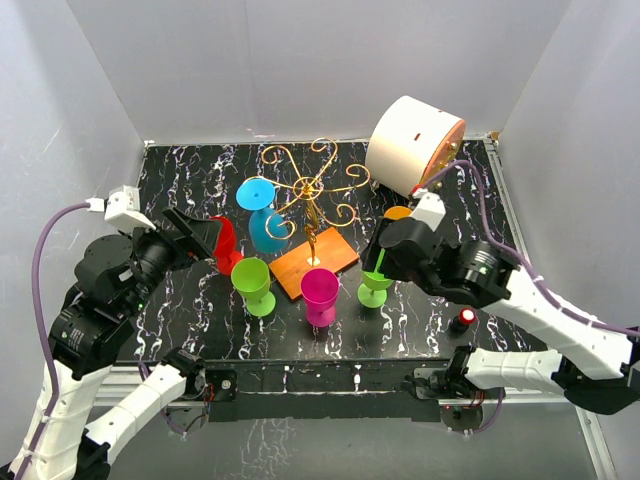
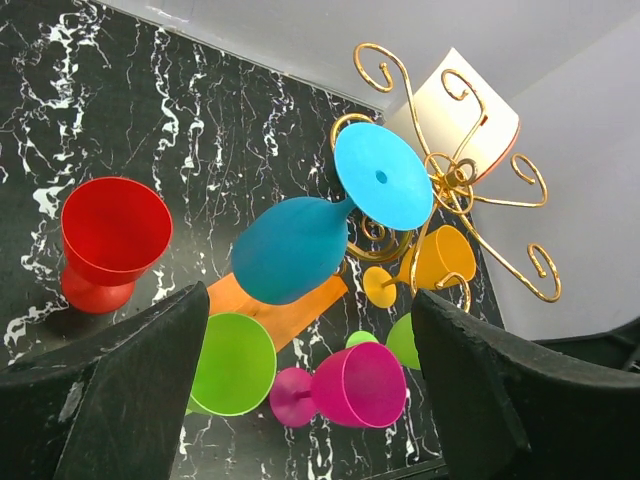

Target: Place the wine glass upside down on the wine glass rack

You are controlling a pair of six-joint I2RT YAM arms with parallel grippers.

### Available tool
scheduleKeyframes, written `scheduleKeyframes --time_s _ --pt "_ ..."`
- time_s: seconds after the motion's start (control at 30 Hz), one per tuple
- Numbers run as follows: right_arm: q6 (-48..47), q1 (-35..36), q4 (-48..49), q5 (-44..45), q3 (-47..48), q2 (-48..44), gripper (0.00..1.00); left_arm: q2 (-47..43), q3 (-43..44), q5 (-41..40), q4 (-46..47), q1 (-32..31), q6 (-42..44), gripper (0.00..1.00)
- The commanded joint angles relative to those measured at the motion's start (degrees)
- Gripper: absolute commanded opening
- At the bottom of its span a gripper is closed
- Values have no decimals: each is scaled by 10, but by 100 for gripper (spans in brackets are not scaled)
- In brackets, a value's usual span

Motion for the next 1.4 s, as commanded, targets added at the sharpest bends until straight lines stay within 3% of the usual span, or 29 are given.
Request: scheduleKeyframes --time_s 0.0,0.3,0.63,0.83,1.1,1.37 --pt "-19 2 -4 13 -5 24 62 -1 -2 24 30 3 46 81" --pt "-1 -10 77 39 -61 56 50 -5 -5 36 42 3 61 81" --pt "-53 -62 146 -9 -104 89 48 6 -16 88 76 3 69 82" --pt "-77 -69 185 -7 -140 88 35 11 4 68 68 3 79 83" --pt "-99 -69 192 -23 -145 110 34 5 16 65 74 3 90 84" --pt "-97 -69 142 1 -128 116 4 12 31 89 83 3 95 84"
